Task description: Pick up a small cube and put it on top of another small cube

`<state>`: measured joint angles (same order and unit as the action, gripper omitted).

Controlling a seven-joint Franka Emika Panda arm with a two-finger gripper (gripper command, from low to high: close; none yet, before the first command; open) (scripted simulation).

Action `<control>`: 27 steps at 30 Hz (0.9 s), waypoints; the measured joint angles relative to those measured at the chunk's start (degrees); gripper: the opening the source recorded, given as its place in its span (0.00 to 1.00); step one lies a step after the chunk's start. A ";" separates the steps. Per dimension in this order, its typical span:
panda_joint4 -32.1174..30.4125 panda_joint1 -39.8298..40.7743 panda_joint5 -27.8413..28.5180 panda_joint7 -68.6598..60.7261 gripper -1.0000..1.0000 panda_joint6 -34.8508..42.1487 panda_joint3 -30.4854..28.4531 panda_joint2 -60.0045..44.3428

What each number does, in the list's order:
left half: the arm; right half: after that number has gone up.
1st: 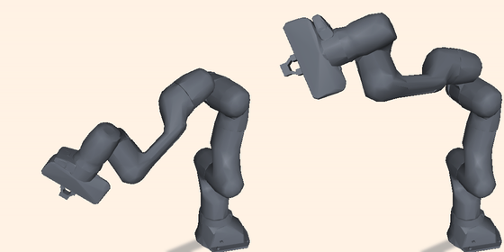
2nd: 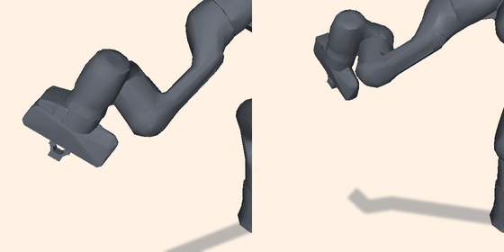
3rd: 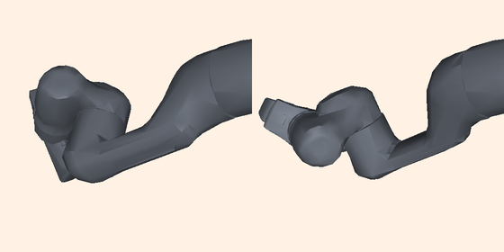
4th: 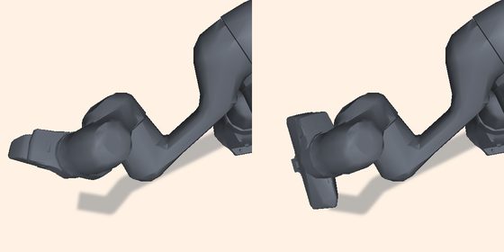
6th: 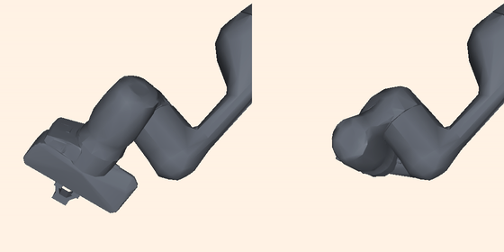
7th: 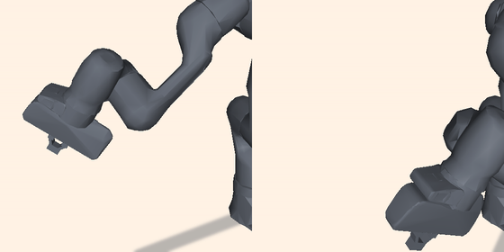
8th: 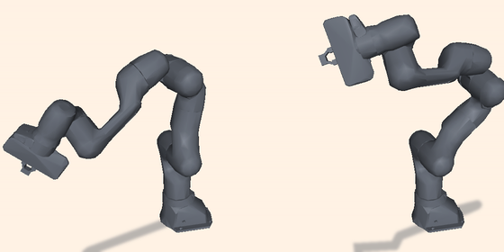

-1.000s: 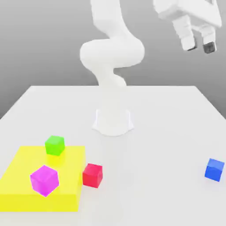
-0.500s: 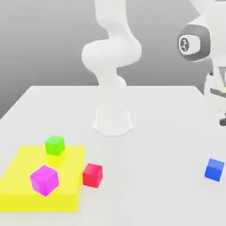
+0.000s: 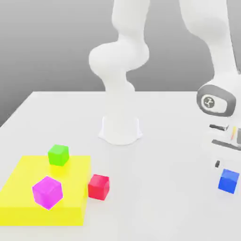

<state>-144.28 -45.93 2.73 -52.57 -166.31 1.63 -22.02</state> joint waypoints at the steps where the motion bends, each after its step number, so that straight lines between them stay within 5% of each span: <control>1: 0.21 -0.08 0.08 0.07 0.00 -0.82 -0.09 -1.07; 8: 0.15 -0.10 0.08 0.04 0.00 -0.51 -0.10 -0.81; 13: -1.69 0.48 -1.01 -0.76 0.00 6.81 0.65 8.38; 27: 0.86 29.25 -0.22 12.22 0.00 22.17 -20.22 22.69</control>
<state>-143.42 -16.68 2.51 -40.35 -144.14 -18.59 0.67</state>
